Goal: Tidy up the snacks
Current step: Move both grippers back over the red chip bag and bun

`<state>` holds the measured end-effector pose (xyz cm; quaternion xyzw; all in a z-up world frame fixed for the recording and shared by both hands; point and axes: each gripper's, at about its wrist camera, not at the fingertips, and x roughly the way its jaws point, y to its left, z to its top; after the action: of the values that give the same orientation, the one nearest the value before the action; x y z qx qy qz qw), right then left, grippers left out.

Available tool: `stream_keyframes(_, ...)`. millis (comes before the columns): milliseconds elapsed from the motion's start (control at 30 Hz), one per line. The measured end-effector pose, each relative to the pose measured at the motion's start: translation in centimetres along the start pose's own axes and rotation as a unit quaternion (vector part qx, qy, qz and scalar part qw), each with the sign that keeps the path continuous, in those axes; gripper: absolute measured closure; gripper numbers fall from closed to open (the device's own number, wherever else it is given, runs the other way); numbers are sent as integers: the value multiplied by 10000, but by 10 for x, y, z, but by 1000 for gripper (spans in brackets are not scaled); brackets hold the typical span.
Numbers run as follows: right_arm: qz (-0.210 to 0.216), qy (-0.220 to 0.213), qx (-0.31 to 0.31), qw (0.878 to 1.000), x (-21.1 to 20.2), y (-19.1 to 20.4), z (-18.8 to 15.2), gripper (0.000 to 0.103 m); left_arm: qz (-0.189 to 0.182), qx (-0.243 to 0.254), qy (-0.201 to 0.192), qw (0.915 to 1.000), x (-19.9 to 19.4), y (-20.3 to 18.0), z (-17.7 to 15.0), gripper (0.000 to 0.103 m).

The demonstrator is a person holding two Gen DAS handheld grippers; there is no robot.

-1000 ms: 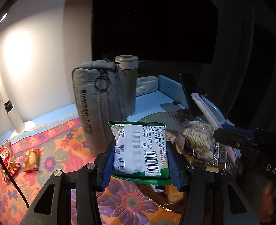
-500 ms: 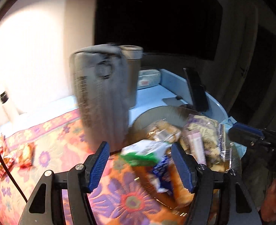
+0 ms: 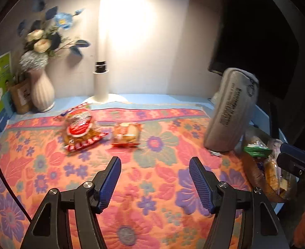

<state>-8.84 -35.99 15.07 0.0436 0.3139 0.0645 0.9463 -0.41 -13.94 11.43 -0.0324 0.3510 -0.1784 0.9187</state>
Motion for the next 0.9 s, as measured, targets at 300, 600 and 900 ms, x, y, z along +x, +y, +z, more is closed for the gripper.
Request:
stream_keyframes(300, 558, 583, -195, 9965, 70, 70, 6, 42, 666, -891, -204, 9936, -23, 113, -19, 37)
stream_keyframes(600, 365, 1405, -596, 9876, 154, 111, -20, 42, 1172, -1020, -6, 9879, 16, 155, -43, 37)
stream_keyframes(900, 72, 1606, -521, 9856, 195, 106, -30, 34, 1225, -1166, 75, 9856, 39, 167, -56, 37)
